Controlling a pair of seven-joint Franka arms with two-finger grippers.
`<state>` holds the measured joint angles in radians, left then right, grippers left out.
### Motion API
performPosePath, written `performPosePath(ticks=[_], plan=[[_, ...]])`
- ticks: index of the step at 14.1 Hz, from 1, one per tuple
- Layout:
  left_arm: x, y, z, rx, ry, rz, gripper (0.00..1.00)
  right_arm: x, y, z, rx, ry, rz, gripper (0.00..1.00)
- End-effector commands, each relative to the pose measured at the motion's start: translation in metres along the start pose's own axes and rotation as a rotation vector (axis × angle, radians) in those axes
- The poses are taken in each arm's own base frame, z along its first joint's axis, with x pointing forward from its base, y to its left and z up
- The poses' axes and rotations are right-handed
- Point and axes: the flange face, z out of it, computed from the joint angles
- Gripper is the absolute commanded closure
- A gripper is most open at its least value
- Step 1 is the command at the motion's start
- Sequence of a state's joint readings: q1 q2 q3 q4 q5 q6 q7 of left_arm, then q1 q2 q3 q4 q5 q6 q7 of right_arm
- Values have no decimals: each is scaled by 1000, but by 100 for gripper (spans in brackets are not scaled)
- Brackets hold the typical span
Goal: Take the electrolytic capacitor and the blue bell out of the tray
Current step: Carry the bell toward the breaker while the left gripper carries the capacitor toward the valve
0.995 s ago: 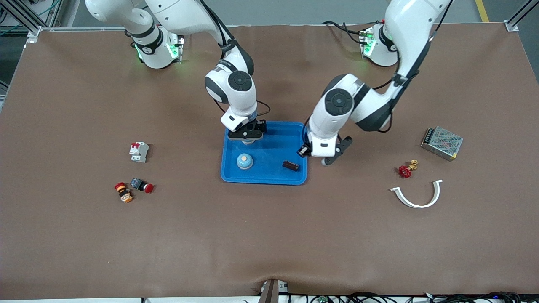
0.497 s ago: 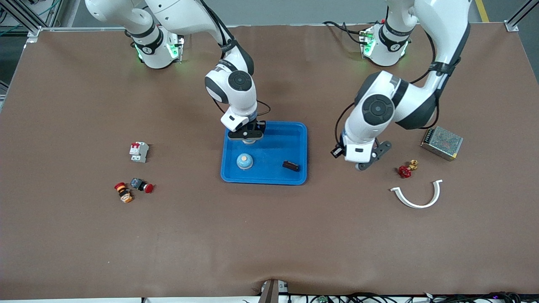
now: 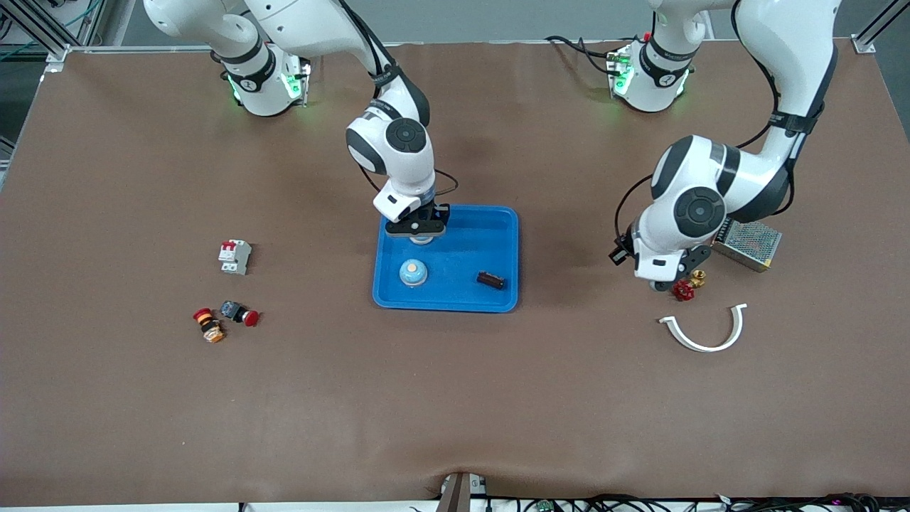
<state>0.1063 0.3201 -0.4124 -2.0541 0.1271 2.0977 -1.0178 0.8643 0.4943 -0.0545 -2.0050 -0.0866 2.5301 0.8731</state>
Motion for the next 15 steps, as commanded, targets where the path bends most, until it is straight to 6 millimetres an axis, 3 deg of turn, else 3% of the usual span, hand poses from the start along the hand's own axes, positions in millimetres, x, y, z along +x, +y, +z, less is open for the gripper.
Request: performPosePath(ticks=[1, 3, 5, 8, 12, 15], plan=[[7, -30, 4, 23, 7, 24, 100, 15, 3, -54, -29, 1, -28, 62], [17, -44, 15, 25, -9, 34, 100, 35, 26, -90, -36, -16, -67, 64], [21, -57, 33, 52, -9, 40, 100, 54, 63, -128, -49, -48, -124, 64], [33, -80, 61, 67, 45, 65, 100, 94, 148, -175, 12, -113, -256, 64], [56, -98, 94, 54, 95, 103, 100, 128, 257, -200, 30, -143, -420, 64], [70, -106, 114, 26, 109, 118, 100, 147, 342, -197, 50, -156, -523, 64]])
